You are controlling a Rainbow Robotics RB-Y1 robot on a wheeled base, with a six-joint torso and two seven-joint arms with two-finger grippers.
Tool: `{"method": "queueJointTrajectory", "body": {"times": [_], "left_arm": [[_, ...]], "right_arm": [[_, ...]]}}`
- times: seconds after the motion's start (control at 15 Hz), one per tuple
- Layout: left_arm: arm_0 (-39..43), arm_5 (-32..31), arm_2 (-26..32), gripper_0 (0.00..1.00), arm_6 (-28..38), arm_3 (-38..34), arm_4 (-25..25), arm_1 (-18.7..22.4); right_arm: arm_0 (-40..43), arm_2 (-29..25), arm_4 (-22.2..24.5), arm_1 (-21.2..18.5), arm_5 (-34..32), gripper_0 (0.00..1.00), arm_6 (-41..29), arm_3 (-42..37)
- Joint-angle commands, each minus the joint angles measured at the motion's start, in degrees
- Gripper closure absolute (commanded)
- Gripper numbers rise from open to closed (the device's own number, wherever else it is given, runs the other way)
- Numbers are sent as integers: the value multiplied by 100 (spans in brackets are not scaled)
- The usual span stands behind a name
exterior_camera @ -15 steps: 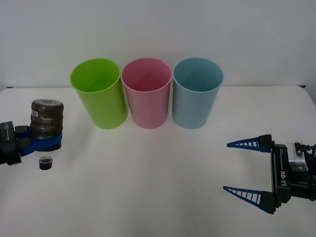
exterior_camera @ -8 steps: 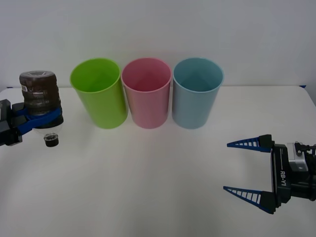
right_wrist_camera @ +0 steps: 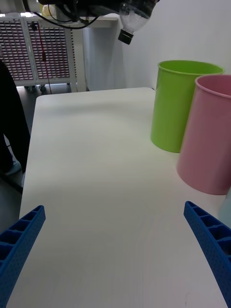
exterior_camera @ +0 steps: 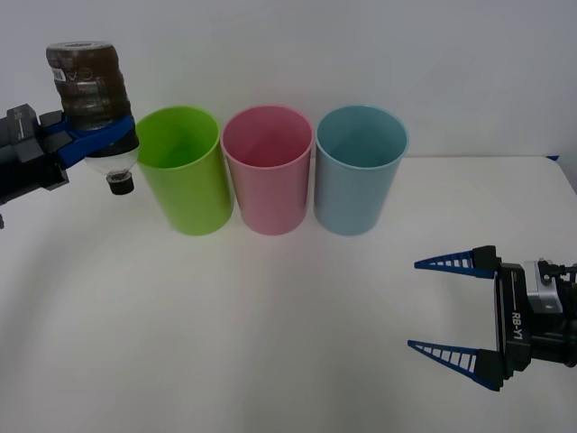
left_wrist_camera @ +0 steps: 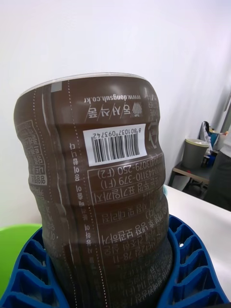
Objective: Put cans in the blue bin and PET bottles in the pink bin and trash in the green bin.
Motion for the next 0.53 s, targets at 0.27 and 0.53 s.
{"method": "queueJointTrajectory", "body": {"times": [0.27, 0.53], "left_arm": [[-876, 875, -597, 100, 450, -39, -297, 1], [-1254, 1402, -896, 100, 547, -118, -289, -8]], "right_arm": [[0, 0, 0, 0, 0, 0, 0, 0], [0, 0, 0, 0, 0, 0, 0, 0]]}}
